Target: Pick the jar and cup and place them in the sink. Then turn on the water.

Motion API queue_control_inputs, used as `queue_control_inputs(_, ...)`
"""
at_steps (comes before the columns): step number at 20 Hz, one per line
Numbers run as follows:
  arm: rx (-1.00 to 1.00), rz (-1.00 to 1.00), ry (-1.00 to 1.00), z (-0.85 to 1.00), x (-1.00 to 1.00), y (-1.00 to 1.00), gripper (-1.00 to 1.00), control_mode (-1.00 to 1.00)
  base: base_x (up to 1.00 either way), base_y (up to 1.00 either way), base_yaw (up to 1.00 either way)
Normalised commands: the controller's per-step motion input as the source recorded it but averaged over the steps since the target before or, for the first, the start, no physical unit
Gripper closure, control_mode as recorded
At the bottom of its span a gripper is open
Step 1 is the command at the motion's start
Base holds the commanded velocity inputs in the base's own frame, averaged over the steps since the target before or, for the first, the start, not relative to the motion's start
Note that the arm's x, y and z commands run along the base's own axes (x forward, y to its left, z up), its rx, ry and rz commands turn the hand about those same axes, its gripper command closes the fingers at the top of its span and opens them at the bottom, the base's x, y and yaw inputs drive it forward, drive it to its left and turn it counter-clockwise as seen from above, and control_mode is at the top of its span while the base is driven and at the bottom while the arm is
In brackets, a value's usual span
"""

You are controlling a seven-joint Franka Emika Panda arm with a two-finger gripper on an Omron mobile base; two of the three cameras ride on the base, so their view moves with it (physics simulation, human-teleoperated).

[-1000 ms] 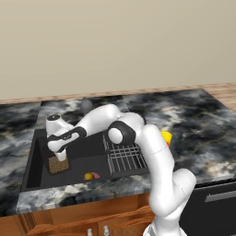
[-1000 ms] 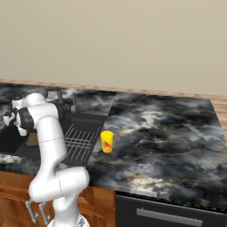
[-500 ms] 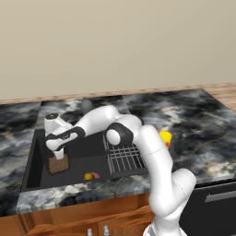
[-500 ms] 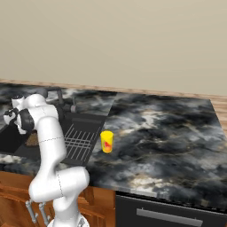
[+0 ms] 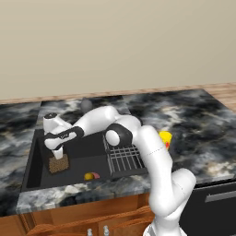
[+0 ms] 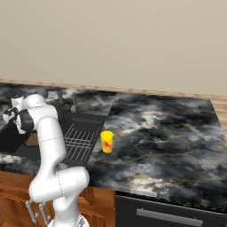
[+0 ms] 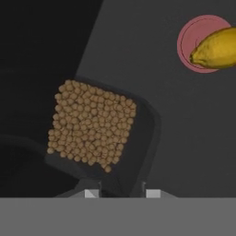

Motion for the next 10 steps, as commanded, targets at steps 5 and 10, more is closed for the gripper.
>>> queue_control_inputs(5, 0.00, 0.00, 0.00, 0.00, 0.00, 0.00, -1.00, -1.00, 0.00, 0.00, 0.00)
queue_control_inputs(10, 0.00, 0.00, 0.00, 0.03, 0.00, -0.08, -1.00, -1.00, 0.00, 0.00, 0.00)
